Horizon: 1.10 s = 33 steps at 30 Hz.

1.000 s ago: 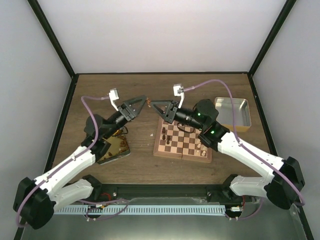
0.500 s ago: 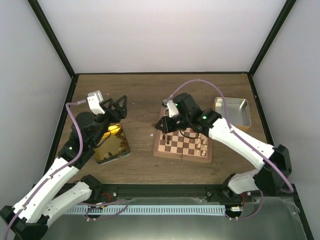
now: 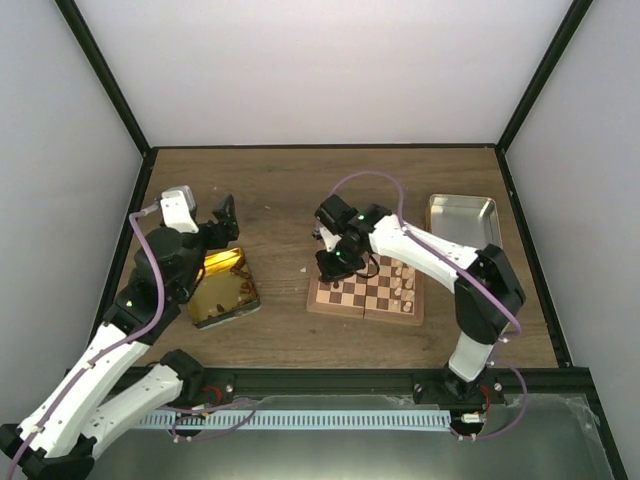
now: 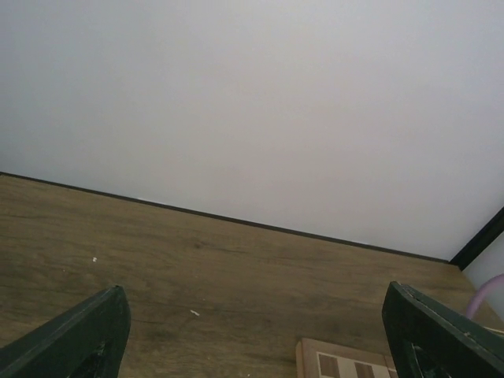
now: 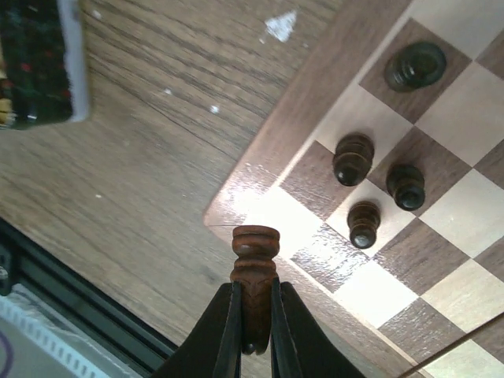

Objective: Set up the chess pieces on the board
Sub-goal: Place the chess piece on the chessboard.

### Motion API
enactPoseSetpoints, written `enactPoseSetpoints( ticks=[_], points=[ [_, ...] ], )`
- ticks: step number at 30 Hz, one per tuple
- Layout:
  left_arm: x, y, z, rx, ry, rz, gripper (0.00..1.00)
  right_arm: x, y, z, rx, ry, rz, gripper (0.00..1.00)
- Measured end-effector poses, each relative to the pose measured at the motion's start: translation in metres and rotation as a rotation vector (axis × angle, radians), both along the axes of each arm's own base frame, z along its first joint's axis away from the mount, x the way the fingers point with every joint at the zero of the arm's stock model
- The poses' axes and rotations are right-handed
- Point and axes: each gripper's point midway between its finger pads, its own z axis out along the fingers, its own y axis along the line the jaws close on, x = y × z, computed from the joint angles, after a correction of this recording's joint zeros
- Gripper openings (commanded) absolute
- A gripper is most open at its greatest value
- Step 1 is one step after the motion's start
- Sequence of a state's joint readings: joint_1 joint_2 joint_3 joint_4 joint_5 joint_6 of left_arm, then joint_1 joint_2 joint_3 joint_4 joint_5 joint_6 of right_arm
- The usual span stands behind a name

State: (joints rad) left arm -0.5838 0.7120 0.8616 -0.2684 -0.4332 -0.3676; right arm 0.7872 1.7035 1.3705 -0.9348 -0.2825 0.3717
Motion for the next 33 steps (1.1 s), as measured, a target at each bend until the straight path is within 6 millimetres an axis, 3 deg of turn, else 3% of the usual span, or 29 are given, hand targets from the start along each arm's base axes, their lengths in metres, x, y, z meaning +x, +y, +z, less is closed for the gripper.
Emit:
enactPoseSetpoints(
  ticks=[6, 13, 27, 33],
  points=[
    [-0.004, 0.004, 0.0, 0.003, -0.008, 0.006, 0.9, 0.003, -0.007, -0.024, -0.111, 0.038, 0.024, 0.04],
    [-0.007, 0.003, -0.004, 0.003, -0.008, -0.007, 0.91, 0.011, -0.007, -0.034, -0.186, 0.028, 0.05, 0.05],
    [-0.015, 0.006, -0.001, -0.019, -0.04, -0.021, 0.91, 0.003, -0.009, -0.051, -0.29, 0.031, 0.096, 0.09],
    [-0.017, 0.006, 0.002, -0.027, -0.052, -0.028, 0.91, 0.005, -0.01, -0.055, -0.307, 0.028, 0.097, 0.17]
  ],
)
